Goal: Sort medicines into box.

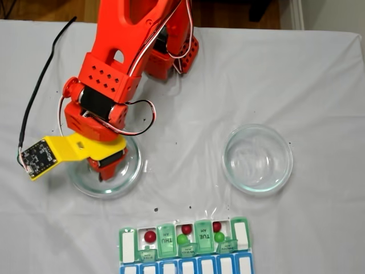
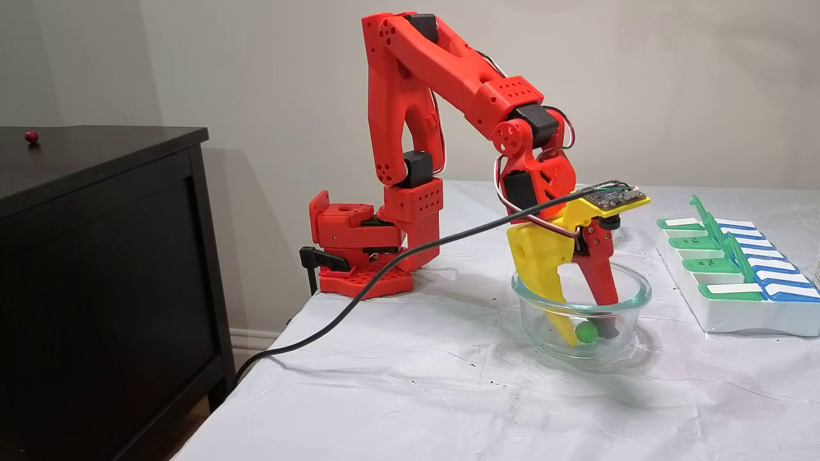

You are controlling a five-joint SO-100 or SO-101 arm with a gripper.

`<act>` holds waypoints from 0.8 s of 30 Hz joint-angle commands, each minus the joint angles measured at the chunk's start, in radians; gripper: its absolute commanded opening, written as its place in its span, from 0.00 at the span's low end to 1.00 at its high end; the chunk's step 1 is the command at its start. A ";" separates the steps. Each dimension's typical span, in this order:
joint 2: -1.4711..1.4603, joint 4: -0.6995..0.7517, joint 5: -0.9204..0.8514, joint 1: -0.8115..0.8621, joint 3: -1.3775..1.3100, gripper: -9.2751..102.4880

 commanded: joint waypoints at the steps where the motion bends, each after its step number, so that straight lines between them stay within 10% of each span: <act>1: 0.011 0.017 -0.006 -0.008 -0.035 0.26; 24: -0.054 0.009 -0.009 -0.005 -0.072 0.22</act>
